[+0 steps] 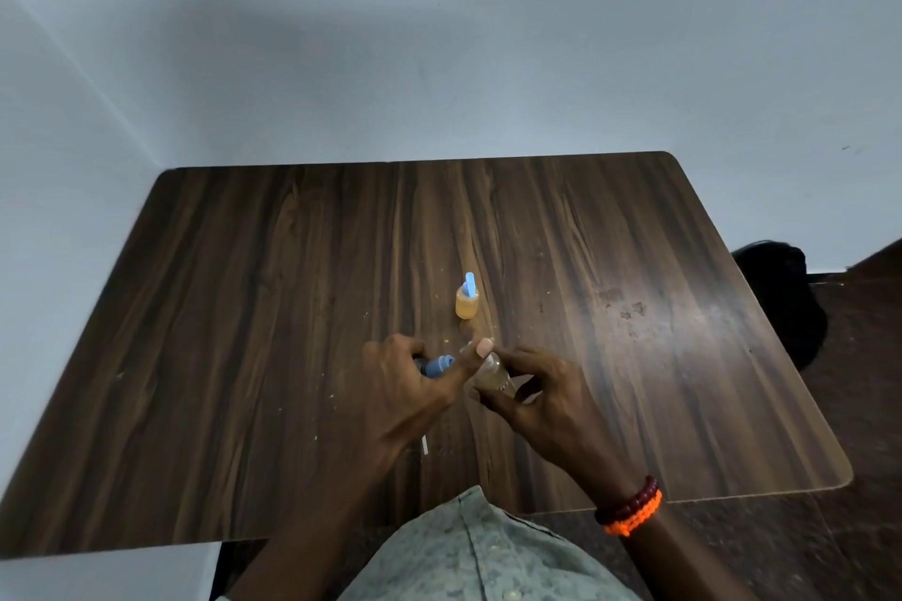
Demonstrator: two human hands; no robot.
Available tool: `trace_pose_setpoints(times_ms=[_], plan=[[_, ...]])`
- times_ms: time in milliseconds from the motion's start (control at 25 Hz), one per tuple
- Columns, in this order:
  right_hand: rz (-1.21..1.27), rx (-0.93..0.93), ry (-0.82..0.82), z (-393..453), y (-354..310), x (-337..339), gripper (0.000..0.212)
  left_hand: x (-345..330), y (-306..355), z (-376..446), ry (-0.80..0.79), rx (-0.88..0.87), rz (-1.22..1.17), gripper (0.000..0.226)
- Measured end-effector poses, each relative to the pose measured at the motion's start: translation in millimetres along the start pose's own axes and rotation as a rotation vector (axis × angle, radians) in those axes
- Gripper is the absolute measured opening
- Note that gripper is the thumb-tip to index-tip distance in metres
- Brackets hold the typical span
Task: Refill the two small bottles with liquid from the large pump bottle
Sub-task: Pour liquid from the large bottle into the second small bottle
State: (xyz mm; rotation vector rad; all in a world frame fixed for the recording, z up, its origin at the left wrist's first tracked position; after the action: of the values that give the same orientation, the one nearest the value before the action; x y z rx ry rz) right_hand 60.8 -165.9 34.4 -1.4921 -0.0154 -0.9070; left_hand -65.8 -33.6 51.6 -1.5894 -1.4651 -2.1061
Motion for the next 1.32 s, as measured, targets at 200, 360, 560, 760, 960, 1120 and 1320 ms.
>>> trace_pose_setpoints(times_ms=[200,360,560,760,960,1120,1320], plan=[[-0.025,0.026,-0.048,0,-5,-8,0.04,-1,-3,1,-0.001,0.003,0.058,0.077],[0.01,-0.011,-0.014,0,0,-2,0.036,1,1,-1,0.006,-0.014,-0.003,0.089],[-0.021,0.001,-0.055,-3,-4,-9,0.032,-3,-4,-1,-0.01,0.016,0.044,0.081],[-0.001,-0.043,-0.015,-1,0,-2,0.028,-3,-2,-2,-0.011,-0.004,-0.054,0.102],[-0.015,-0.027,-0.082,-6,-7,-17,0.033,-2,-12,-5,0.002,0.003,-0.019,0.088],[0.004,-0.055,-0.057,-4,-4,-13,0.03,-4,-16,-3,-0.018,0.024,-0.058,0.113],[-0.017,-0.045,-0.085,-8,-6,-19,0.031,-5,-16,-7,-0.034,0.027,-0.036,0.09]])
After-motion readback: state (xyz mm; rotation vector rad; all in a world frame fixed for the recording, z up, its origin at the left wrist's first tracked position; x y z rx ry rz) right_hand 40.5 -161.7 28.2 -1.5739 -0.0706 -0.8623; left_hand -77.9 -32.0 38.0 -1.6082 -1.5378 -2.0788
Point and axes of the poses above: each hand's wrist, its own z-axis towards the middle knuckle, its own x-axis out of the back of the hand, y = z × x, the point moved 10 cm from there along z, towards the middle knuckle, and after that the axes turned 3 degrees about -x, right-handed, at the moved point
